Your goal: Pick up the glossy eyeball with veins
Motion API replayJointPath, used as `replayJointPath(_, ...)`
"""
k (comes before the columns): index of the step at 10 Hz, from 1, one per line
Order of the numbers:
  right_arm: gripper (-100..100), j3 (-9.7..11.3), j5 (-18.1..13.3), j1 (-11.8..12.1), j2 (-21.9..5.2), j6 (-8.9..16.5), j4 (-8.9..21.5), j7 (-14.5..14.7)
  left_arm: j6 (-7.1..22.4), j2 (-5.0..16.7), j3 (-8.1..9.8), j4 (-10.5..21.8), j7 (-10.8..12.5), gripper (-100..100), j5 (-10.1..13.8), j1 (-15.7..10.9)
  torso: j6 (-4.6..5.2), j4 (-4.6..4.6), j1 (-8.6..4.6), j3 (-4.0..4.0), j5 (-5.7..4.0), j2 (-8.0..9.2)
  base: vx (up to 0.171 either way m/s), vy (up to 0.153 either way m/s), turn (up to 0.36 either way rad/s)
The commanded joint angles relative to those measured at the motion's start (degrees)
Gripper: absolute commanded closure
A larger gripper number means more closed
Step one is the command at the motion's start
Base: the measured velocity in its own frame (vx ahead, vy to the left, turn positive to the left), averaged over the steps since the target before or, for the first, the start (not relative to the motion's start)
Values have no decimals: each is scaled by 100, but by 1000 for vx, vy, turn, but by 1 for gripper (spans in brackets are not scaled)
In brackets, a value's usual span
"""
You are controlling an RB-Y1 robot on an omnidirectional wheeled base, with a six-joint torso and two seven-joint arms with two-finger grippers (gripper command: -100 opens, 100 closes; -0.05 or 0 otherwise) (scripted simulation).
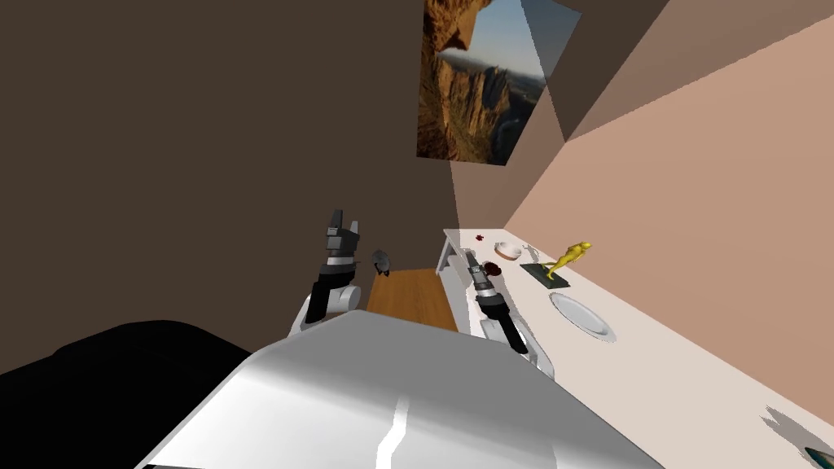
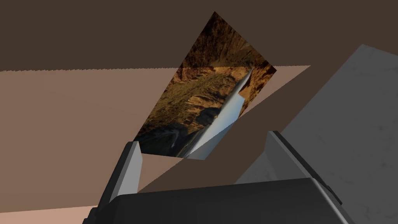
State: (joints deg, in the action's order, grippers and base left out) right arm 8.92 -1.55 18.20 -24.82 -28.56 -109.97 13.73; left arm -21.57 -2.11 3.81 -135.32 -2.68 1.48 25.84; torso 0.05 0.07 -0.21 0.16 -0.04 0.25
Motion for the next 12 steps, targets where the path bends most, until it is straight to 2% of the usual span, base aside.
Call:
replayJointPath(1,-100,116,-124,-147,-286,73,286,24,0,0,0,0,0,0,0,0,0,0,0,0,0,0,-101,4,365)
replayJointPath(2,-100,116,-124,-147,-295,73,434,24,0,0,0,0,0,0,0,-1,-1,0,2,2,0,5,-90,9,328)
replayJointPath(3,-100,229,-250,-242,-511,130,640,54,0,0,0,0,0,0,0,0,1,0,2,1,1,2,-98,9,363)
replayJointPath(4,-100,229,-250,-242,-546,130,760,54,0,0,0,0,0,0,0,0,0,0,1,2,0,4,-83,-5,326)
replayJointPath(5,-100,341,-384,-331,-791,184,935,83,0,0,0,0,0,0,0,0,2,0,-5,1,0,1,-99,4,388)
replayJointPath(6,-100,341,-384,-331,-805,184,1096,83,0,0,0,0,0,0,0,0,0,0,-3,2,-1,4,-86,4,298)
replayJointPath(7,-100,451,-525,-413,-1028,234,1248,109,0,0,1,0,0,0,0,1,5,0,-5,1,-1,2,-95,1,466)
replayJointPath(8,-100,451,-525,-413,-1069,234,1384,109,0,0,0,0,0,0,0,0,-1,1,-6,2,-1,4,-81,-1,423)
replayJointPath(9,-100,451,-525,-413,-1069,234,1441,109,0,0,2,0,0,0,0,2,10,0,-11,1,-2,1,-38,6,-114)
replayJointPath(10,-100,560,-673,-487,-1338,281,1645,132,0,0,2,0,0,0,0,2,9,-2,-10,-6,-3,-11,-72,23,343)
replayJointPath(11,-100,560,-673,-487,-1338,281,1796,132,0,0,0,0,0,0,0,0,0,-2,-4,-4,-1,-7,-70,16,291)
replayJointPath(12,-100,666,-828,-553,-1610,323,1988,152,0,0,1,0,0,0,0,1,6,-1,-6,-4,-1,-7,-98,29,399)
